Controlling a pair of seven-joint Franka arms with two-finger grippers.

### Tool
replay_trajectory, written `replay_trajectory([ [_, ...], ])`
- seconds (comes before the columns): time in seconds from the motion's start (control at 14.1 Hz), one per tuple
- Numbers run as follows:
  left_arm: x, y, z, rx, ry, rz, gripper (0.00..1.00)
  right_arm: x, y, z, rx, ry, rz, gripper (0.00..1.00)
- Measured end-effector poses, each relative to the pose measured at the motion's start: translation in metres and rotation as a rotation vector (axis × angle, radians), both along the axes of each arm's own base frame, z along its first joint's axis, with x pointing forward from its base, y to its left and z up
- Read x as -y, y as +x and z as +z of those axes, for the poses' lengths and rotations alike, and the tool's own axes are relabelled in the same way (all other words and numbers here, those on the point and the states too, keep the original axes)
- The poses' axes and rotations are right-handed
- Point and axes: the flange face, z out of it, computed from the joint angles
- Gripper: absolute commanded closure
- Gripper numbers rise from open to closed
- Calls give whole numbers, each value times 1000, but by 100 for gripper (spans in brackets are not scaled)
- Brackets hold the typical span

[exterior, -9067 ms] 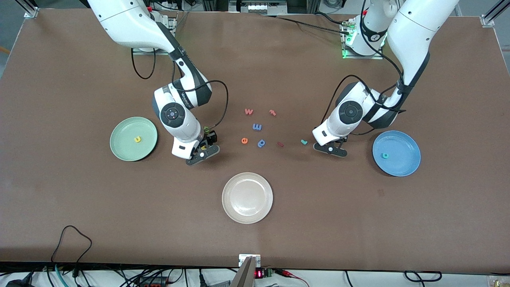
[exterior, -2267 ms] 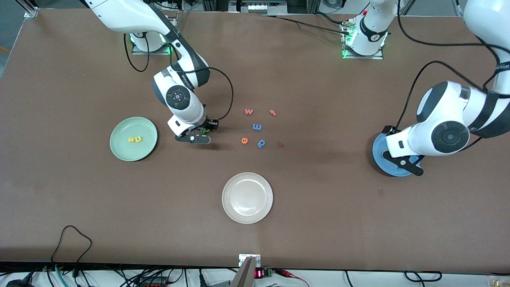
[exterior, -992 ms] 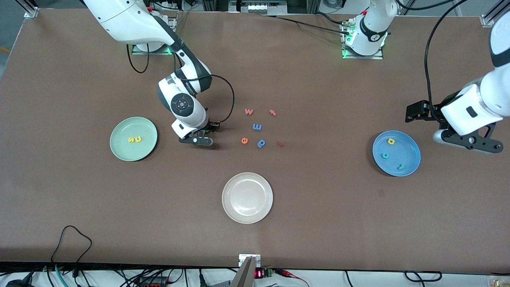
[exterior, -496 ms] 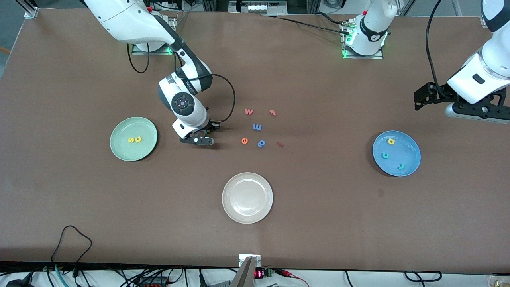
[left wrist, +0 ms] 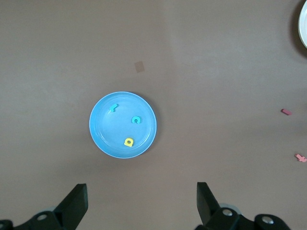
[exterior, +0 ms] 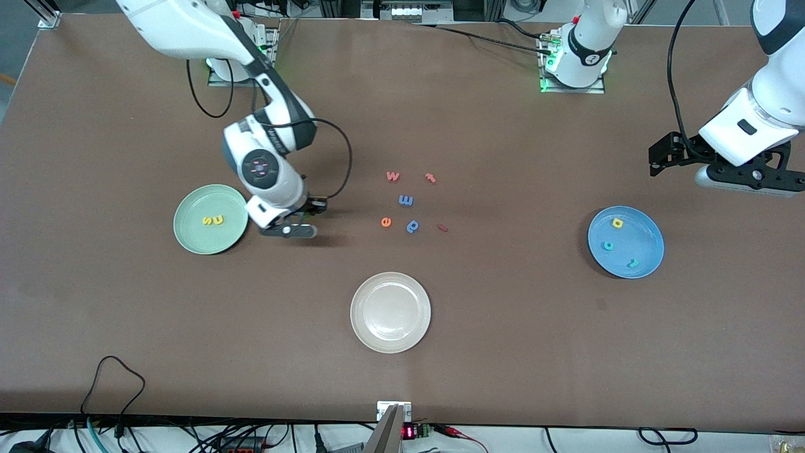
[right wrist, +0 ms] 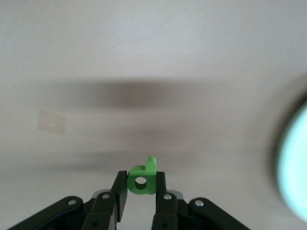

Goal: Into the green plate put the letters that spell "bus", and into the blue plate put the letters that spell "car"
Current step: 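Place the green d on the green plate with the right gripper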

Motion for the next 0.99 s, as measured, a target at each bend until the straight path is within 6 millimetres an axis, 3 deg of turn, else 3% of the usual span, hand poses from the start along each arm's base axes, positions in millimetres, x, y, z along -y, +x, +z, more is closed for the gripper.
replay_trajectory([
  [0.14, 7, -1, 0, 0, 0, -13, 0, 64, 22, 24, -2, 5, 34, 100],
  [0.28, 12, -1, 0, 0, 0, -21, 0, 138, 33, 17, -41, 16, 69, 98],
  [0.42, 12, -1, 1, 7, -1, -21, 0, 184, 30, -3, -88, 28, 68, 92],
  [0.5, 12, 0, 1, 13, -2, -21, 0, 194, 25, -15, -113, 32, 62, 71],
  [0.64, 12, 0, 2, 16, -2, -21, 0, 198, 20, -31, -142, 36, 59, 0],
  [0.85, 12, 0, 2, 16, -2, -22, 0, 195, 26, -17, -114, 36, 63, 0],
  [0.99, 12, 0, 2, 16, -2, -22, 0, 194, 36, 24, -65, 27, 64, 0],
])
